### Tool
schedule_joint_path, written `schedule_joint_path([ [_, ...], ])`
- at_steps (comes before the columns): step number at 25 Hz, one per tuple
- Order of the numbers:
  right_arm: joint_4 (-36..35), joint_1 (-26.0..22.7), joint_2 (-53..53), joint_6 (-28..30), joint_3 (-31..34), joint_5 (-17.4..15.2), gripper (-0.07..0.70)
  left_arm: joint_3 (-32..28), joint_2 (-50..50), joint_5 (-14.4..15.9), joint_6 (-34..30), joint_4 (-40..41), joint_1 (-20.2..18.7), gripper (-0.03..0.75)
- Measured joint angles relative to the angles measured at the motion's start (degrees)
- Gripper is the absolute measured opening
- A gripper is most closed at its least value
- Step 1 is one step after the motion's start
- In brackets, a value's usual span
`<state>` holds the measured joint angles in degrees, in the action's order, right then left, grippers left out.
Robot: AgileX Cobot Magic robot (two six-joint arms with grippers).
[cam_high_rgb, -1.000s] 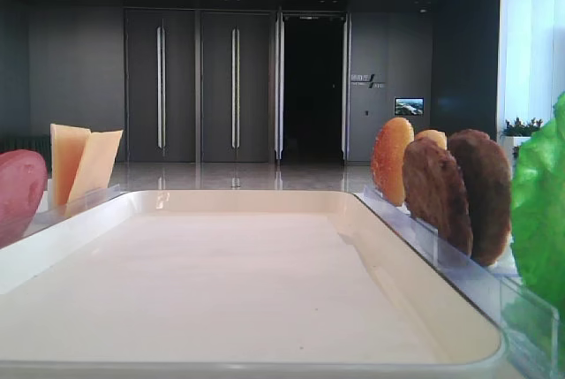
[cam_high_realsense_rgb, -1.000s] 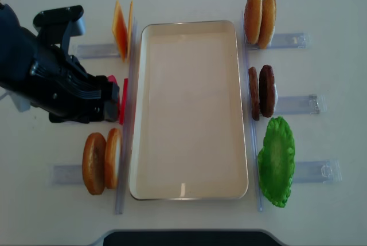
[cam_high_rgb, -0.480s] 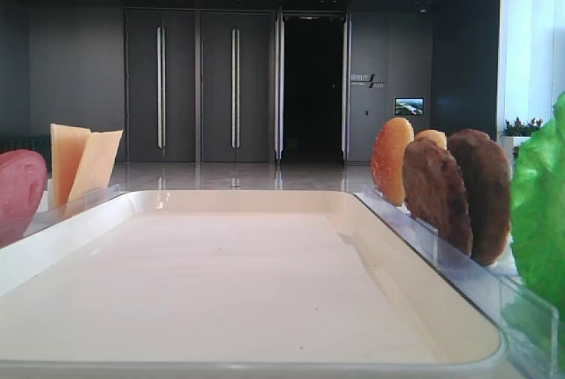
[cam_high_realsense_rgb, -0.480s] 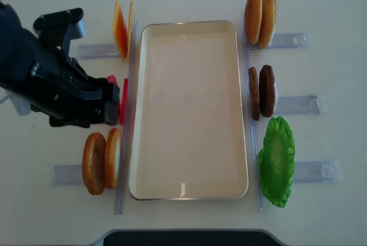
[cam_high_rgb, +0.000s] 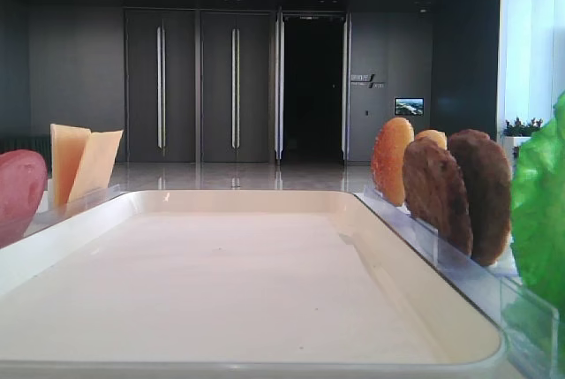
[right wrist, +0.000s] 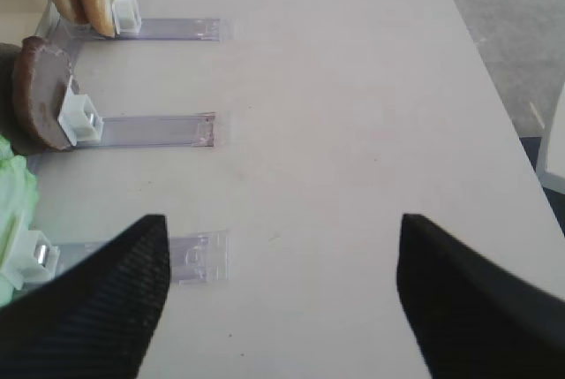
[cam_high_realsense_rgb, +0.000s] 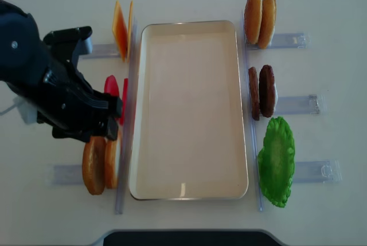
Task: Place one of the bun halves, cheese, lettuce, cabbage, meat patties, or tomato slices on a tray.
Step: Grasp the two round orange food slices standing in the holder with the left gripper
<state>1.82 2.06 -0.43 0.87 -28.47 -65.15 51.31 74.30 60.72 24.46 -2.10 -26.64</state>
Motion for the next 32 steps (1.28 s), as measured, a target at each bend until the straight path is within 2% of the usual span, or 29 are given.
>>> schedule_joint_path([
  [15,-0.05,0.00,0.00,0.00,0.00,0.00,0.538,-0.36,3.48,-2.89,0.00,-0.72,0.00,0.454],
  [28,-0.05,0.00,0.00,0.00,0.00,0.00,0.538,-0.56,7.55,-3.18,-1.06,-2.13,0.00,0.454],
  [32,-0.05,0.00,0.00,0.00,0.00,0.00,0.538,-0.56,8.92,-3.31,-1.06,-1.92,-1.89,0.454],
])
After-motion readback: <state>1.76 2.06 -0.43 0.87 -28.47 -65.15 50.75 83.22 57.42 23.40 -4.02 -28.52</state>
